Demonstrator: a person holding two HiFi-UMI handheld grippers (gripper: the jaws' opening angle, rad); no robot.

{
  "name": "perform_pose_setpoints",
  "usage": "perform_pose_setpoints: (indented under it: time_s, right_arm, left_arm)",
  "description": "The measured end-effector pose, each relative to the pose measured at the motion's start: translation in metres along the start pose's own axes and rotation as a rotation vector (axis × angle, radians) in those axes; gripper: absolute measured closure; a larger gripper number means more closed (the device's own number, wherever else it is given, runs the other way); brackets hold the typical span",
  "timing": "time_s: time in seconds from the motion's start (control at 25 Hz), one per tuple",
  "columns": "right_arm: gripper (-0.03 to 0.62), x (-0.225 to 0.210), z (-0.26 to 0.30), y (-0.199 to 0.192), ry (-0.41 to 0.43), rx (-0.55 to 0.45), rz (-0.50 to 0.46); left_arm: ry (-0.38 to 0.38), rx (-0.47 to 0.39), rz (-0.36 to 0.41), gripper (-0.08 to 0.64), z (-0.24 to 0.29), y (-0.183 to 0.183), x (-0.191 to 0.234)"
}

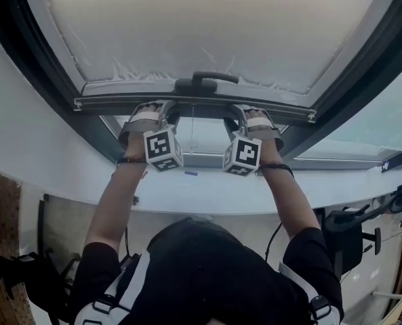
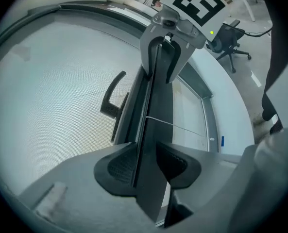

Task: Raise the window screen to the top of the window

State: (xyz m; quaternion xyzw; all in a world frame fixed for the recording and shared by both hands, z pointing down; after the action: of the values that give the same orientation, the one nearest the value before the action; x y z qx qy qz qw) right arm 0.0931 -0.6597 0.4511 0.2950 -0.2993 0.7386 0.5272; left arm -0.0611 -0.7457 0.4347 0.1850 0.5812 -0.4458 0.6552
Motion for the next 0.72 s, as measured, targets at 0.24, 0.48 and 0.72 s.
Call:
perform_pose_setpoints:
  time_s: [0.24,0.48,0.72]
  right_arm:
    - [0.456,0.003,0.002,0.002,-0.013,0.003,0.069]
    - [0.457,-0.006,-0.005,-0.001,-0.030,-0.050,0.079]
    - [0.410,-0.036,-0.034,0.000,-0.171,-0.147,0.132]
  left_arm:
    - [0.005,0.011,0.011,0.430,0.000,0.000,-0.005]
    - [0.001,-0.014,-0.039,0.428,-0.005,0.004,0.011]
    - [0.040,-0.036,-0.016,0.429,-0.017,0.018,0.059]
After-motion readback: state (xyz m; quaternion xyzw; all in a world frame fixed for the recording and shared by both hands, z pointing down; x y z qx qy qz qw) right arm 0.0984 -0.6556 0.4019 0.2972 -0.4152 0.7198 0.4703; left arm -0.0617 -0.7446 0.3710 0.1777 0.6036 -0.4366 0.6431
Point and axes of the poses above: the fingertips, and each gripper's own axes: z forward along the fingers, x to its left, y out of its top, the point moved 10 cm from there along -z, backward along the fingers, and after that the axes turned 15 degrees about y, right-handed, at the moved point
